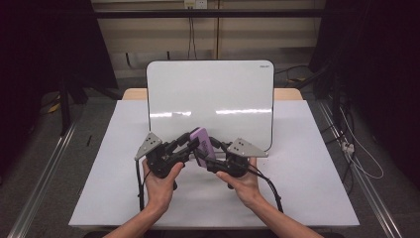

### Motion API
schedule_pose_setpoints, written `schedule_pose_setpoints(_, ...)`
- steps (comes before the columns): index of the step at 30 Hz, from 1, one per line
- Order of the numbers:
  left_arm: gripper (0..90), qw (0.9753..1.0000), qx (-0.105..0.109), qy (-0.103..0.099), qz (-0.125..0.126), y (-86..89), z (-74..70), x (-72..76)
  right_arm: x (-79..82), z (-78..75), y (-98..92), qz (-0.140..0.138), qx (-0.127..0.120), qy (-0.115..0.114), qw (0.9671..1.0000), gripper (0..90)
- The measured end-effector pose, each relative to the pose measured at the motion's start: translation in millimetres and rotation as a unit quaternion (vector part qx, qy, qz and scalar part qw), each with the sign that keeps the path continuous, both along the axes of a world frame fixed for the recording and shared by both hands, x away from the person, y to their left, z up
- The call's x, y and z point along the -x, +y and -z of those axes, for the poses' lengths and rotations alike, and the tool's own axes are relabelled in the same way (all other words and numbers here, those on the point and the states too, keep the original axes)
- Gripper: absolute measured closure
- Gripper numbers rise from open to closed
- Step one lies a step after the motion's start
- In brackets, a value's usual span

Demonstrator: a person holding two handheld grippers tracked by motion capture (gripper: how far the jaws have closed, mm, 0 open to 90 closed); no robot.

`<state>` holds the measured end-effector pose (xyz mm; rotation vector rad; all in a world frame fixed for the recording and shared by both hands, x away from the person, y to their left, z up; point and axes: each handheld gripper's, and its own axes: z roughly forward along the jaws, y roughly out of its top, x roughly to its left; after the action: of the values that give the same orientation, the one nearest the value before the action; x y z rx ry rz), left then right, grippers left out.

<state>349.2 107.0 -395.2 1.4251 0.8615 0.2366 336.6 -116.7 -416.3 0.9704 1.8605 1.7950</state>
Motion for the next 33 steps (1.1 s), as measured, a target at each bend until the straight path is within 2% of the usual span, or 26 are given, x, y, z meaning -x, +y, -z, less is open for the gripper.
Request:
schedule_pose_setpoints(1,59.6,1.0000,0.004,-0.001,-0.001,-1.0,0.1,0.8,0.5,0.4,0.0,0.000,-0.010,0.004,0.9999,41.3)
schedule_pose_setpoints(4,61.6,1.0000,0.008,0.004,0.000,-3.5,-0.5,1.3,2.0,1.7,-1.0,0.001,-0.016,0.011,0.9998,41.1)
schedule_pose_setpoints(5,62.2,1.0000,0.002,-0.001,0.001,-4.1,-0.6,1.3,1.9,2.6,-1.3,0.001,-0.022,0.014,0.9997,41.1)
schedule_pose_setpoints(6,62.5,0.9999,-0.009,-0.006,0.005,-4.0,-0.4,1.3,1.8,3.0,-1.6,0.002,-0.018,0.013,0.9997,41.0)
schedule_pose_setpoints(7,62.8,1.0000,-0.005,-0.003,0.003,-4.6,-0.4,0.8,1.3,3.0,-1.8,0.002,-0.012,0.010,0.9999,40.8)
schedule_pose_setpoints(8,63.0,0.9999,-0.011,0.001,0.009,-3.3,-0.6,-0.3,1.1,2.9,-2.4,0.000,-0.009,0.011,0.9999,39.8)
schedule_pose_setpoints(9,63.1,1.0000,-0.006,0.005,0.002,-2.4,-1.1,-0.8,1.3,2.8,-2.6,-0.002,-0.006,0.015,0.9999,34.4)
schedule_pose_setpoints(10,63.3,0.9998,-0.018,0.003,0.005,0.5,-2.3,-2.3,1.6,2.9,-2.7,-0.004,0.004,0.014,0.9999,29.3)
schedule_pose_setpoints(11,63.3,0.9999,-0.017,0.003,-0.001,0.9,-2.9,-2.8,2.3,3.1,-3.4,-0.004,0.016,0.016,0.9997,24.5)
schedule_pose_setpoints(13,63.5,0.9991,-0.041,-0.002,-0.007,4.6,-4.9,-3.9,2.6,3.2,-5.4,-0.005,0.037,0.020,0.9991,18.4)
schedule_pose_setpoints(14,63.5,0.9988,-0.048,-0.001,-0.011,6.8,-5.4,-4.2,2.7,3.5,-7.5,-0.001,0.044,0.019,0.9989,16.4)
schedule_pose_setpoints(16,63.6,0.9969,-0.076,0.007,-0.015,11.5,-7.4,-5.4,2.6,3.9,-14.2,0.005,0.049,0.023,0.9985,15.4)
schedule_pose_setpoints(18,63.7,0.9962,-0.083,0.013,-0.021,16.9,-8.8,-6.3,3.0,4.0,-21.8,0.017,0.063,0.026,0.9975,13.5)
schedule_pose_setpoints(19,63.7,0.9956,-0.090,0.015,-0.020,19.2,-9.9,-6.8,3.4,4.2,-26.0,0.022,0.062,0.026,0.9975,12.7)
schedule_pose_setpoints(21,63.7,0.9930,-0.115,0.008,-0.026,22.5,-13.4,-6.9,4.4,4.1,-34.9,0.037,0.069,0.025,0.9966,12.3)
schedule_pose_setpoints(24,63.8,0.9873,-0.155,-0.003,-0.037,28.4,-18.3,-8.4,6.7,4.4,-48.4,0.058,0.061,0.025,0.9961,10.4)
schedule_pose_setpoints(25,63.9,0.9856,-0.164,-0.007,-0.042,30.2,-19.4,-8.6,7.4,4.4,-52.8,0.066,0.071,0.023,0.9951,9.6)
schedule_pose_setpoints(26,63.9,0.9845,-0.170,-0.008,-0.044,31.7,-20.3,-9.2,7.7,4.5,-57.3,0.073,0.082,0.023,0.9937,7.7)
schedule_pose_setpoints(28,64.0,0.9819,-0.182,-0.011,-0.050,34.5,-21.6,-10.1,8.6,5.6,-66.1,0.085,0.083,0.030,0.9925,6.5)
schedule_pose_setpoints(30,64.0,0.9805,-0.189,-0.009,-0.051,37.3,-22.0,-12.0,10.1,6.4,-74.5,0.094,0.088,0.037,0.9910,6.2)
schedule_pose_setpoints(33,64.1,0.9765,-0.208,-0.013,-0.056,39.7,-21.9,-15.9,11.9,8.1,-85.8,0.105,0.094,0.043,0.9891,4.5)
